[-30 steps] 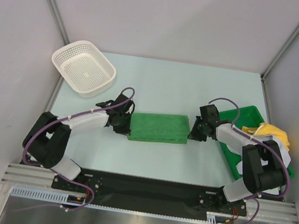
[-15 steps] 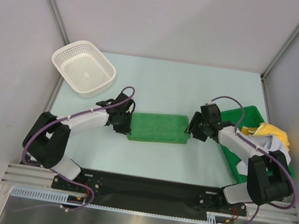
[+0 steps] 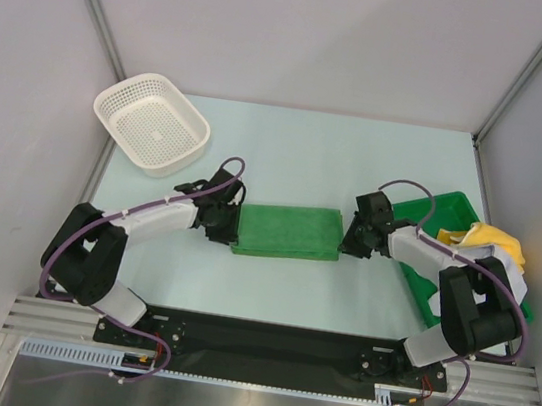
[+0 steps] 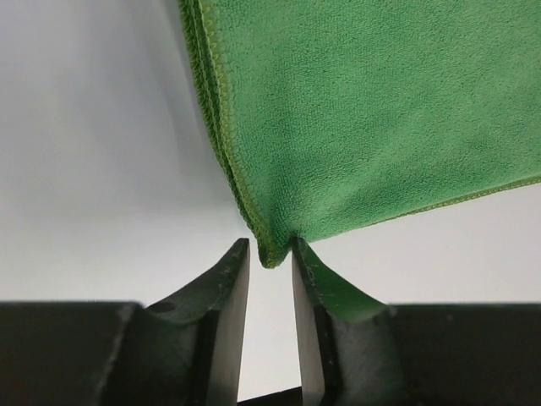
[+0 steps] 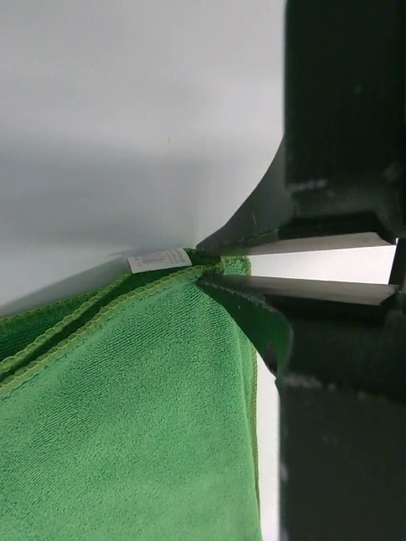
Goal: Fold and stack the towels
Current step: Fold the towel
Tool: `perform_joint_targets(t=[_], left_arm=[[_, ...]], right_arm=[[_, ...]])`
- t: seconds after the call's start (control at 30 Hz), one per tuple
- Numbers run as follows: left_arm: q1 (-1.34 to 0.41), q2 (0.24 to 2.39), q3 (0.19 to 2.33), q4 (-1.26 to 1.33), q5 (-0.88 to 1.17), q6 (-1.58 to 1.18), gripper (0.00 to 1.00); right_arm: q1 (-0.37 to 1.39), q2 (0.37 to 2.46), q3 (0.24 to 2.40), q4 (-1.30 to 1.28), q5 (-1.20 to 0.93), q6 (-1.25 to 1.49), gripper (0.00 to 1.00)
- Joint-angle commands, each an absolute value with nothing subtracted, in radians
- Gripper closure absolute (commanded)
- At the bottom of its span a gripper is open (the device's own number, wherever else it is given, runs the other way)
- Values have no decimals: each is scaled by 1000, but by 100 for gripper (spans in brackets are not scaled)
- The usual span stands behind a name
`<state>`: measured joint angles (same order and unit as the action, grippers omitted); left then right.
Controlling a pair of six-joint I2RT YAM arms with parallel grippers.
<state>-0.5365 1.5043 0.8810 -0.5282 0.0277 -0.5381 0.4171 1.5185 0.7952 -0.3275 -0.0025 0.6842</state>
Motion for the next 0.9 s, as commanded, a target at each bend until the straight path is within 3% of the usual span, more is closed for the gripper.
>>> perform_joint_targets(t=[0.0,0.2,0.43,0.67,0.87], left_arm=[[-545,1463,916,-540,5,-552,67],[-545,1430,925,-552,3,-578,63],[-546,1436,916,-537,5,-592,64],[-545,1460,910,-523,3,-611,53],[-545,1491,893,-488,-18,-629,55]], right_arm=[[429,1522,795,-296,35,695,82],[445,1529,790,-285,40,700,93],[451,1537,790,-282,40,695,99],[457,1520,792,-285,37,684,100],[462,1520,790,-284,41,680,100]])
